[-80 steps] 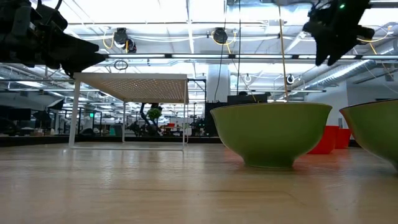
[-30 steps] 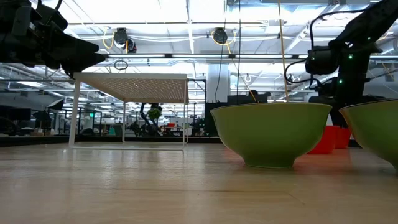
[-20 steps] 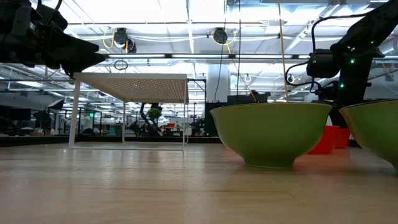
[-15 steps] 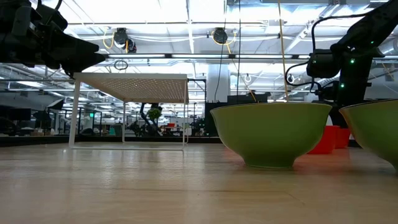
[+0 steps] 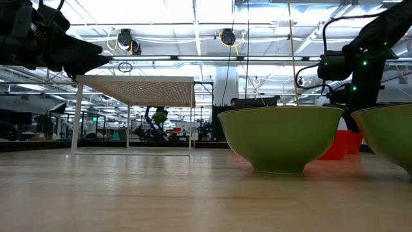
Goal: Pick & Place Mini bowls
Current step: Put the top right red bowl on the shelf
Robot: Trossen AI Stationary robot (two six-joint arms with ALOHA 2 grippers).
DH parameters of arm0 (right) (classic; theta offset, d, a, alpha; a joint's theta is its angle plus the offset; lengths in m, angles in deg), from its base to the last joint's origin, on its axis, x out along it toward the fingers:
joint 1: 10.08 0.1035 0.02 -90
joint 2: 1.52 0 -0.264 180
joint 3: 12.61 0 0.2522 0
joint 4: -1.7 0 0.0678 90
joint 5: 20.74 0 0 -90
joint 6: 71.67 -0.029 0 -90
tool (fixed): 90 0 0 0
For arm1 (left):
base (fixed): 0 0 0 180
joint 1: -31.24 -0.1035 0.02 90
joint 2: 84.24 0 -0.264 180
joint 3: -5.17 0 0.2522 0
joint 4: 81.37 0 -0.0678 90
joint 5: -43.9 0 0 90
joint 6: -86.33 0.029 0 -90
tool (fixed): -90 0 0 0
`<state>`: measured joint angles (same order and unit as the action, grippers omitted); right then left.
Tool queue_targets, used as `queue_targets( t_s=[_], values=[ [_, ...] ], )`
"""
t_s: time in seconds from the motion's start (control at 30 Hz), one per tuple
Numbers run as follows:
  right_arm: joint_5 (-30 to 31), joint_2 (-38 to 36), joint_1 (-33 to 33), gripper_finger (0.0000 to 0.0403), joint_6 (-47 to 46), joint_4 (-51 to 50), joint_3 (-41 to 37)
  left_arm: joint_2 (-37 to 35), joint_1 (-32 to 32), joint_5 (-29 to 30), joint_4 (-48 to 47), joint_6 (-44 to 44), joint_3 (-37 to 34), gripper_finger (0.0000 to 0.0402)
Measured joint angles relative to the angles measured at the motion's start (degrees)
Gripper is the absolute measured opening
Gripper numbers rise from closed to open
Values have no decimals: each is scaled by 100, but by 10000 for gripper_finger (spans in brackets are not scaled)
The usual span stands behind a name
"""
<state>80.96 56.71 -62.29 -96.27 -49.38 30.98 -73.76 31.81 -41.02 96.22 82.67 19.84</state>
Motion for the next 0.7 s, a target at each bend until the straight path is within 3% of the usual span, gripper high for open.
queue_targets(
  t_s=[0.33,0.7],
  values=[
    [45,-456,254,1,478,1043,-5,0,0,0,-1,1,0,193],
    [346,-1494,1364,0,1386,3901,-60,0,0,-1,-1,2,-1,193]
  ],
)
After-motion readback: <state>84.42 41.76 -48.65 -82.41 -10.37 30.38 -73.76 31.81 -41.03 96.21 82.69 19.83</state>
